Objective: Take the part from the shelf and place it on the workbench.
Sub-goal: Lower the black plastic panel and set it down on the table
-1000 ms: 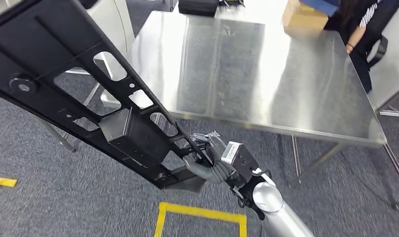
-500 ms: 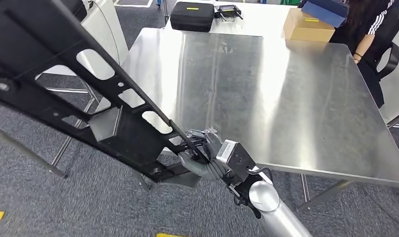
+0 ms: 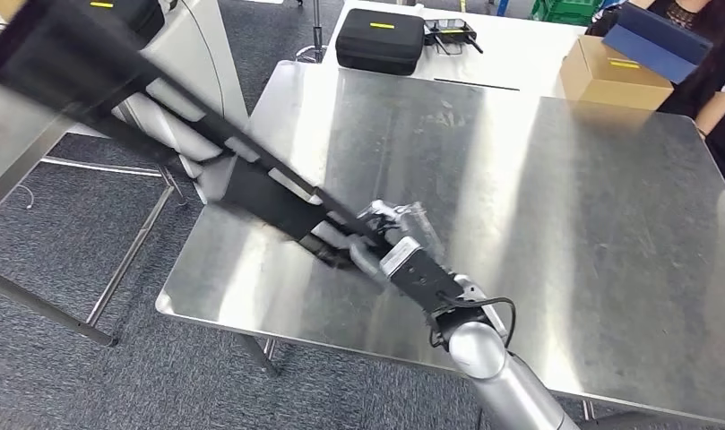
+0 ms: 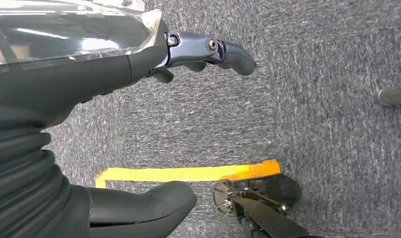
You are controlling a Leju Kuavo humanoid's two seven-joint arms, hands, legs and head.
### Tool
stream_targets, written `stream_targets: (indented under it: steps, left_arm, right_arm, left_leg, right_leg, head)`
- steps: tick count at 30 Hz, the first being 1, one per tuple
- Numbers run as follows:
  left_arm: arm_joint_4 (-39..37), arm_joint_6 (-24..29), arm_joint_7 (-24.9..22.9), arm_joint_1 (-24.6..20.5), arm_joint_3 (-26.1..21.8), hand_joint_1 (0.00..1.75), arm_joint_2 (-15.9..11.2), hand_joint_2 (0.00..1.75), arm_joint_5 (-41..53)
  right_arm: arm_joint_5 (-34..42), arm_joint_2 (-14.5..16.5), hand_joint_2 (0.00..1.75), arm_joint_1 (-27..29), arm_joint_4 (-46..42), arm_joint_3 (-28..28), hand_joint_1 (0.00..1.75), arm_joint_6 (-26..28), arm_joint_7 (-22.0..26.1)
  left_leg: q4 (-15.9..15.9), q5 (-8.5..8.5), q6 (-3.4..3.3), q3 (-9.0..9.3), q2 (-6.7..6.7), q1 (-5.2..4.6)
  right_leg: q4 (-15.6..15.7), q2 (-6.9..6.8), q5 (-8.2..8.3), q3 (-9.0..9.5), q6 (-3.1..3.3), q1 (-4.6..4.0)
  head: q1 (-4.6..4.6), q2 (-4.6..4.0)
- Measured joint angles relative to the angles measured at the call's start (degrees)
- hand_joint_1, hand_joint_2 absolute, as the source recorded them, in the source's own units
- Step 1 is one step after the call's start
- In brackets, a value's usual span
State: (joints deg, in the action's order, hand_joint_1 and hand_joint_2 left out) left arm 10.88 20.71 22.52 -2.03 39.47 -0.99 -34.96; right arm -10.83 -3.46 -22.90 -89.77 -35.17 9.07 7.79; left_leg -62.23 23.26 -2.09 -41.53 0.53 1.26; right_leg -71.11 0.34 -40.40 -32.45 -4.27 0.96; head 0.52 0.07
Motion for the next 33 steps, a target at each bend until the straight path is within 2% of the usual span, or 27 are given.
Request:
stream_targets:
  steps: [1,2,3,4,6,8,9,10,12,13,14,15,16,17,18,19,20,24,25,26,28,29,30,31,32,33]
  left_arm:
    - [0.0,0.0,-0.06,0.07,-0.04,0.0,0.06,1.75,0.03]
    - [-0.03,-0.04,-0.15,0.12,-0.06,0.0,0.14,1.75,0.08]
    - [-0.05,-0.09,-0.24,0.15,-0.07,0.0,0.21,1.75,0.18]
    - [-0.08,-0.14,-0.35,0.15,-0.07,0.0,0.27,1.75,0.29]
    - [-0.11,-0.24,-0.6,0.16,-0.07,0.0,0.36,1.75,0.56]
    - [-0.11,-0.27,-0.72,0.14,-0.07,0.0,0.35,1.75,0.7]
    - [-0.11,-0.26,-0.72,0.13,-0.07,0.0,0.34,1.75,0.72]
    - [-0.11,-0.26,-0.72,0.12,-0.07,0.0,0.31,1.75,0.74]
    - [-0.13,-0.26,-0.73,0.14,-0.07,0.0,0.31,1.75,0.77]
    - [-0.13,-0.26,-0.73,0.15,-0.07,0.0,0.3,1.75,0.78]
    - [-0.13,-0.26,-0.73,0.16,-0.07,0.0,0.3,1.75,0.78]
    - [-0.13,-0.26,-0.73,0.17,-0.07,0.0,0.26,1.75,0.8]
    - [-0.13,-0.26,-0.73,0.17,-0.06,0.0,0.19,1.75,0.86]
    - [-0.13,-0.26,-0.75,0.14,-0.05,0.0,0.11,1.75,1.02]
    - [-0.13,-0.28,-0.84,0.07,-0.05,0.0,0.05,1.75,1.19]
    - [-0.12,-0.31,-0.97,-0.09,-0.04,0.0,0.01,1.75,1.37]
    - [-0.12,-0.33,-1.16,-0.26,-0.04,0.0,-0.01,1.75,1.58]
    - [-0.07,-0.33,-1.8,-0.7,0.04,0.0,-0.07,1.75,1.9]
    - [-0.04,-0.31,-1.86,-0.8,0.08,0.0,-0.1,1.75,1.9]
    - [-0.03,-0.28,-1.94,-0.91,0.13,0.0,-0.14,1.75,1.9]
    - [-0.01,-0.23,-2.06,-1.08,0.28,0.0,-0.15,1.75,1.9]
    - [0.01,-0.23,-2.11,-1.11,0.36,0.0,-0.11,1.75,1.9]
    - [0.03,-0.23,-2.12,-1.11,0.43,0.0,-0.08,1.75,1.9]
    - [0.05,-0.23,-2.13,-1.09,0.46,0.0,-0.04,1.75,1.9]
    - [0.07,-0.23,-2.13,-1.07,0.49,0.0,-0.01,1.75,1.9]
    - [0.08,-0.23,-2.14,-1.06,0.5,0.0,0.02,1.75,1.9]
  right_arm:
    - [-0.52,-0.19,1.75,0.15,-0.03,0.85,1.75,0.83,-0.08]
    - [-0.79,-0.37,1.75,0.35,-0.07,1.67,1.75,1.33,-0.08]
    - [-0.9,-0.52,1.75,0.57,-0.14,2.44,1.75,1.65,-0.04]
    - [-0.89,-0.65,1.75,0.83,-0.22,3.06,1.75,1.79,0.0]
    - [-0.75,-0.8,1.75,1.2,-0.43,3.9,1.75,1.86,0.07]
    - [-0.68,-0.85,1.75,1.45,-0.75,4.46,1.75,1.86,0.1]
    - [-0.66,-0.86,1.75,1.54,-0.89,4.64,1.75,1.86,0.13]
    - [-0.62,-0.86,1.75,1.61,-0.98,4.75,1.75,1.86,0.16]
    - [-0.57,-0.87,1.75,1.71,-1.02,4.83,1.75,1.85,0.2]
    - [-0.57,-0.87,1.75,1.8,-1.03,4.83,1.75,1.84,0.21]
    - [-0.58,-0.87,1.75,1.93,-1.03,4.83,1.75,1.81,0.21]
    - [-0.58,-0.87,1.75,2.04,-1.03,4.83,1.75,1.71,0.21]
    - [-0.56,-0.87,1.75,2.13,-1.03,4.83,1.75,1.4,0.21]
    - [-0.51,-0.87,1.75,2.19,-1.03,4.83,1.75,0.8,0.19]
    - [-0.47,-0.88,1.75,2.19,-1.04,4.83,1.75,-0.07,0.14]
    - [-0.48,-0.88,1.75,2.17,-1.04,4.81,1.75,-1.05,0.04]
    - [-0.66,-0.86,1.75,2.11,-1.03,4.72,1.75,-2.15,-0.11]
    - [-2.36,-0.27,1.75,0.7,-0.28,3.19,1.75,-5.98,-1.19]
    - [-2.73,0.05,1.75,-0.29,0.38,2.45,1.75,-6.81,-1.61]
    - [-3.09,0.39,1.75,-1.51,1.38,1.62,1.75,-7.53,-2.14]
    - [-3.64,1.11,1.75,-3.8,3.98,-0.08,1.75,-8.44,-3.17]
    - [-3.89,1.41,1.75,-4.6,5.28,-0.82,1.75,-8.72,-3.61]
    - [-4.02,1.68,1.75,-5.17,6.38,-1.44,1.75,-8.85,-3.88]
    - [-4.07,1.9,1.75,-5.64,7.22,-1.91,1.75,-8.92,-4.03]
    - [-4.09,2.09,1.75,-6.12,7.85,-2.29,1.75,-8.93,-4.1]
    - [-4.19,2.27,1.75,-6.67,8.39,-2.62,1.75,-8.93,-4.18]
  left_leg:
    - [0.03,0.63,-0.03,0.9,0.19,-0.16]
    - [0.08,1.17,0.01,1.8,0.34,-0.3]
    - [0.18,1.65,0.17,2.51,0.53,-0.42]
    - [0.36,1.96,0.37,3.0,0.63,-0.49]
    - [0.81,2.08,0.83,3.33,0.71,-0.6]
    - [0.83,2.4,1.24,3.28,0.51,-0.76]
    - [-0.12,3.04,1.46,2.9,0.4,-0.81]
    - [-2.38,4.15,1.69,1.85,0.29,-0.8]
    - [-9.34,6.71,2.08,-1.71,0.08,-0.65]
    - [-12.39,7.42,2.27,-3.59,0.0,-0.57]
    - [-13.67,7.16,2.43,-4.69,-0.09,-0.46]
    - [-12.89,5.92,2.56,-4.74,-0.18,-0.31]
    - [-10.01,3.85,2.66,-3.62,-0.27,-0.1]
    - [-6.27,1.95,2.74,-1.87,-0.34,0.11]
    - [-2.72,0.81,2.79,0.11,-0.37,0.19]
    - [-0.35,0.42,2.64,1.54,-0.33,0.19]
    - [0.76,0.75,2.41,2.29,-0.24,0.08]
    - [1.52,1.48,0.83,2.94,-0.12,-0.18]
    - [1.75,1.55,0.43,3.18,-0.19,-0.1]
    - [1.9,1.67,0.1,3.42,-0.27,-0.05]
    - [1.97,1.96,-0.27,3.69,-0.36,-0.11]
    - [1.97,2.11,-0.34,3.86,-0.32,-0.13]
    - [1.97,2.27,-0.33,4.09,-0.2,-0.12]
    - [1.97,2.43,-0.26,4.35,-0.05,-0.1]
    - [1.97,2.58,-0.13,4.65,0.12,-0.07]
    - [1.97,2.74,0.05,4.88,0.26,-0.09]
  right_leg:
    - [3.07,-0.02,3.21,-0.52,-0.37,-0.17]
    - [6.13,-0.07,6.22,-0.51,-0.32,-0.41]
    - [8.9,-0.14,8.57,-0.29,0.05,-0.71]
    - [10.71,-0.17,10.1,-0.12,0.65,-1.02]
    - [11.55,-0.08,10.68,0.22,1.74,-1.36]
    - [12.38,0.06,11.06,1.11,2.44,-0.67]
    - [12.9,0.04,11.16,1.66,2.75,-0.28]
    - [13.33,0.0,11.17,2.28,3.1,0.09]
    - [13.55,-0.1,10.82,2.98,3.64,0.09]
    - [13.55,-0.09,10.62,3.19,3.89,0.08]
    - [13.54,-0.06,10.4,3.4,4.01,0.09]
    - [13.53,0.02,10.13,3.67,4.01,0.13]
    - [13.51,0.13,9.79,4.04,3.86,0.19]
    - [13.5,0.22,9.35,4.4,3.57,0.22]
    - [13.4,0.31,8.89,4.57,3.22,0.01]
    - [13.4,0.36,8.51,4.64,2.84,-0.16]
    - [13.45,0.37,8.23,4.62,2.5,-0.35]
    - [13.17,0.21,7.39,4.64,1.52,-0.32]
    - [11.23,0.13,6.55,3.71,1.47,-0.3]
    - [7.88,0.05,5.35,1.9,1.55,-0.26]
    - [-0.21,0.03,3.1,-3.09,1.73,-0.25]
    - [-2.75,0.02,2.88,-5.04,1.57,-0.24]
    - [-2.93,0.02,3.71,-5.9,1.18,-0.22]
    - [-0.96,0.0,5.36,-5.69,0.69,-0.2]
    - [2.65,-0.03,7.57,-4.64,0.22,-0.17]
    - [6.62,-0.13,9.75,-3.29,0.07,-0.21]
  head:
    - [-0.02,-0.01]
    - [0.04,-0.01]
    - [0.07,-0.01]
    - [0.05,-0.01]
    - [-0.01,-0.01]
    - [0.02,0.0]
    - [0.12,0.0]
    - [0.19,0.0]
    - [0.28,-0.01]
    - [0.28,-0.01]
    - [0.28,-0.01]
    - [0.29,-0.01]
    - [0.3,-0.01]
    - [0.3,-0.01]
    - [0.33,-0.01]
    - [0.33,-0.01]
    - [0.3,-0.01]
    - [0.16,0.01]
    - [0.11,0.01]
    - [0.06,0.01]
    - [0.01,0.01]
    - [0.01,0.01]
    - [0.01,0.02]
    - [-0.01,0.01]
    - [-0.03,0.01]
    - [-0.03,0.01]
